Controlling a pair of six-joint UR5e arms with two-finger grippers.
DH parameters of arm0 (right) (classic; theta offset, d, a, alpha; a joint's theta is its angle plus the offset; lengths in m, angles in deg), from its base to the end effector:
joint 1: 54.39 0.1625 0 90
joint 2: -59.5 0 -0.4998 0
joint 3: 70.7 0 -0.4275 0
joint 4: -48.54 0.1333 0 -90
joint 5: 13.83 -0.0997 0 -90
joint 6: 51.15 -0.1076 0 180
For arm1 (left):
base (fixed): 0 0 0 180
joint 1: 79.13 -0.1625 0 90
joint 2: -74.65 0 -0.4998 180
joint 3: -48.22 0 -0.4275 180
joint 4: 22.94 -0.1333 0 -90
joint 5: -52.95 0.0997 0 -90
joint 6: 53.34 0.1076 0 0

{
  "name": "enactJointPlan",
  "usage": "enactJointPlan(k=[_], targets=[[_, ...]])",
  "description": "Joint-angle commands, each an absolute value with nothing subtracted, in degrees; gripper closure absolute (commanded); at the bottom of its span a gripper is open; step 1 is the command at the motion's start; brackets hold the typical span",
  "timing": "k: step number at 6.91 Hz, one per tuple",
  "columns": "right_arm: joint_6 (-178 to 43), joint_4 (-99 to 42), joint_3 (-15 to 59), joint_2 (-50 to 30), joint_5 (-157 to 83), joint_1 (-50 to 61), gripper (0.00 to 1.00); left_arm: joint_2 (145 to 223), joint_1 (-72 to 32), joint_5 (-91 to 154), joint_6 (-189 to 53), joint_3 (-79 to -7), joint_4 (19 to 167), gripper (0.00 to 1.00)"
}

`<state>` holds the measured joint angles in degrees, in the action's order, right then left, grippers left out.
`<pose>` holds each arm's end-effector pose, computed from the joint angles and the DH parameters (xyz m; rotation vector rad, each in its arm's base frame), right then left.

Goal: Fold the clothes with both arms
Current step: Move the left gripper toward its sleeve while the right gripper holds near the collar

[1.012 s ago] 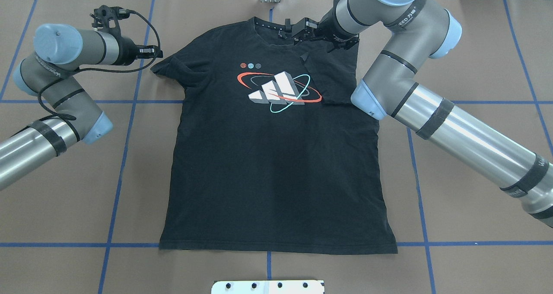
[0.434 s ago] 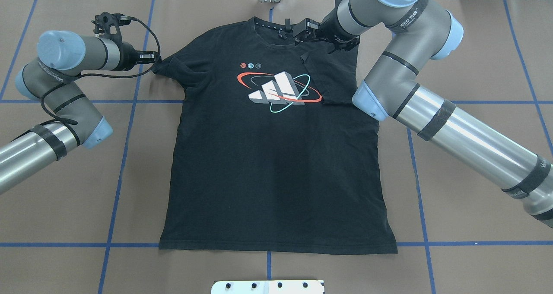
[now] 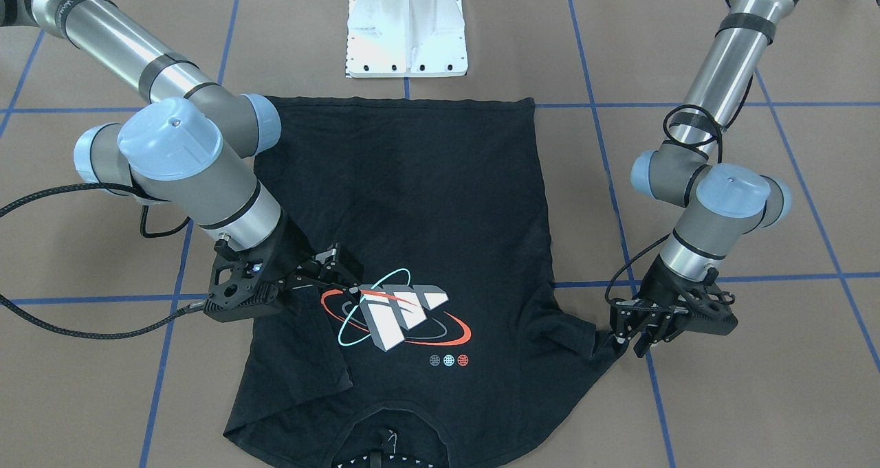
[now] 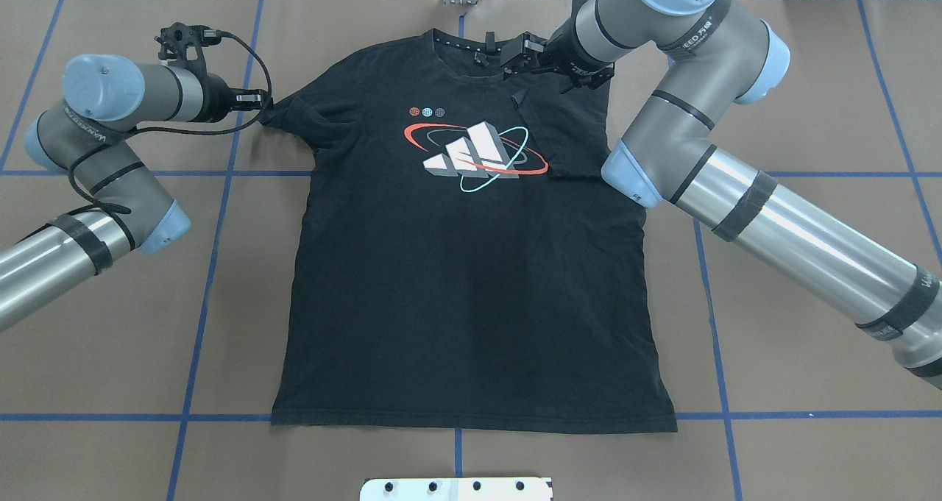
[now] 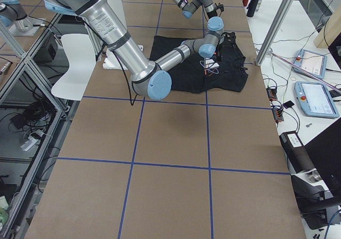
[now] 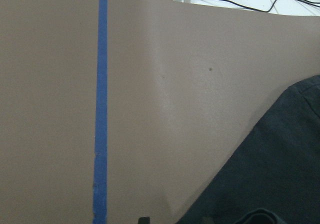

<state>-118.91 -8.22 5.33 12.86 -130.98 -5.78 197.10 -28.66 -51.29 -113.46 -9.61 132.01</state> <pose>-0.4965 -0.6907 0.2716 0.2740 -1.1175 0.1495 0.4472 -0.7098 0.5353 0.5619 1.0084 -0.1772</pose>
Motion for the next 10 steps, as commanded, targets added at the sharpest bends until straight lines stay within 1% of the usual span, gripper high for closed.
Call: enactJointPlan(k=[1,10], targets=[[-118.91,-8.06,5.33,12.74,-130.99,-5.70,0.00,197.08,-28.77,-51.29,-113.46,-9.61,132.01,0.54],[-119.00,-7.97,5.59,12.74,-130.99,-5.43,0.00,196.91,-29.48,-51.29,-113.37,-9.17,131.92,0.54]])
